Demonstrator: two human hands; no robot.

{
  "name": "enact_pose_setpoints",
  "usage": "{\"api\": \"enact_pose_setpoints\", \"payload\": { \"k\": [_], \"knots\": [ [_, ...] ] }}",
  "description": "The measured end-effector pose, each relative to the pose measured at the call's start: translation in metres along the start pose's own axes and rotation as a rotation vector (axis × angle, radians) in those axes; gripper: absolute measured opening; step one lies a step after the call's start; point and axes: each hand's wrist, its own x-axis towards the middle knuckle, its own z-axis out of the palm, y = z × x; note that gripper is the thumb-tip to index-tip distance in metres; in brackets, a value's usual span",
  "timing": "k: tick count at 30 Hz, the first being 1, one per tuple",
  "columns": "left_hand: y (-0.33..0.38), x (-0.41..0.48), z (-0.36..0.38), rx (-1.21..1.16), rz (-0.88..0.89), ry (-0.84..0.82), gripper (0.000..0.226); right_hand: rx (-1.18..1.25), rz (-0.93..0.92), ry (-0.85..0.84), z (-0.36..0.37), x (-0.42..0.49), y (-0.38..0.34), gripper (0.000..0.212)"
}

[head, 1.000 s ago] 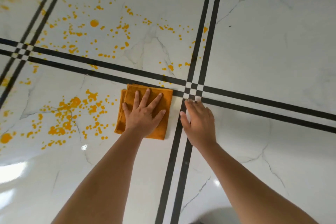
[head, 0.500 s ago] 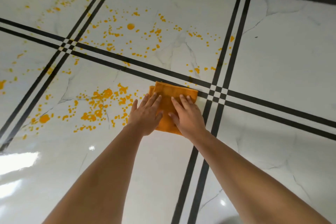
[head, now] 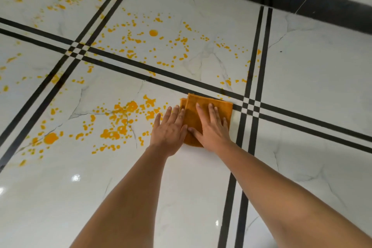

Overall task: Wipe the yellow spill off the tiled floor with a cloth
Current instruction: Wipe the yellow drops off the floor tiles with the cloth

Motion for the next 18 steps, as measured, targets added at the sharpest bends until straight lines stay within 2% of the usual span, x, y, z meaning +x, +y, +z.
{"api": "enact_pose_setpoints", "payload": {
  "k": [4,9,14,18],
  "knots": [
    [0.009,0.017,-0.007,-0.013,0.018,-0.012,0.056,-0.073,0.018,-0.001,-0.001,0.001,0.018,0.071],
    [0.023,0.057,-0.016,0.005,0.001,0.012,0.056,0.004,0.183,0.1,-0.004,0.034,0.028,0.069],
    [0.039,0.088,-0.013,0.018,-0.023,0.057,0.056,-0.13,0.091,0.22,0.002,0.053,0.059,0.085],
    [0.049,0.111,-0.016,0.027,-0.063,0.133,0.057,-0.104,0.157,0.247,-0.03,0.104,0.09,0.083]
  ]
}}
